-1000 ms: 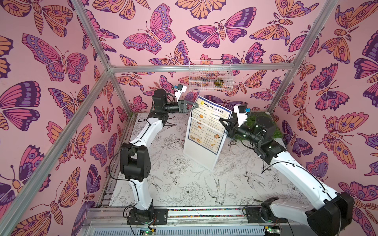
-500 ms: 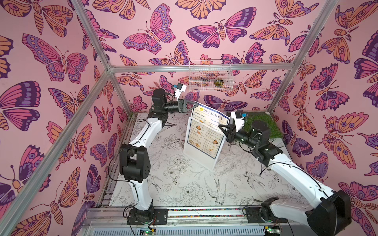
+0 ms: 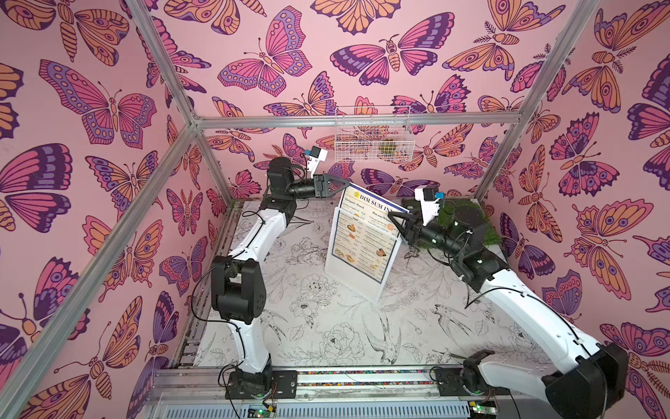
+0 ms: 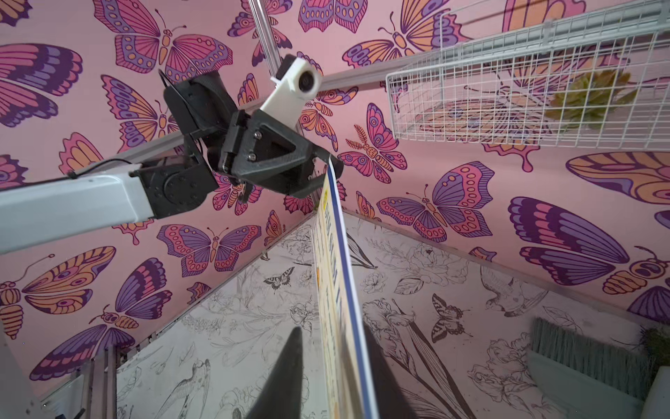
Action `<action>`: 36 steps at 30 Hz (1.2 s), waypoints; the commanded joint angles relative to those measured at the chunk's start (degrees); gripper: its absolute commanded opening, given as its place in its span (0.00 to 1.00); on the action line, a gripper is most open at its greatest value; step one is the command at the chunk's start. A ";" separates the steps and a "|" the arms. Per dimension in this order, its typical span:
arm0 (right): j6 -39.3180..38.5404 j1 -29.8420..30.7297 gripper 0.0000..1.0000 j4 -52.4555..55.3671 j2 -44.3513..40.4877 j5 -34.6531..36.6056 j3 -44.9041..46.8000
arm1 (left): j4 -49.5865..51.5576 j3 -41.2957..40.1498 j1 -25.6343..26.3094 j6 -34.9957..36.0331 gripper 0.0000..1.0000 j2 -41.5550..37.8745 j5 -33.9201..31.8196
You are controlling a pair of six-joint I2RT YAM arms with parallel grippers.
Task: Insert the menus into the narrow rack
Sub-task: Insert the menu into the narrow rack.
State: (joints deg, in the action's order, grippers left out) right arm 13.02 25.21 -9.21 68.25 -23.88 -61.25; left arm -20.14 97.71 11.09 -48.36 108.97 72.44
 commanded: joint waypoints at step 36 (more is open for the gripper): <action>2.38 0.27 0.37 -0.14 -1.28 0.01 2.63 | -1.79 -1.25 -1.16 -0.33 0.48 -1.32 -1.10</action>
State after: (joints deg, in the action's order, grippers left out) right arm 15.44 25.26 -9.61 68.51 -25.26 -55.61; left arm -20.14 97.47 10.39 -48.77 108.97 71.92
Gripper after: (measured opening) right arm 0.365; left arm 0.483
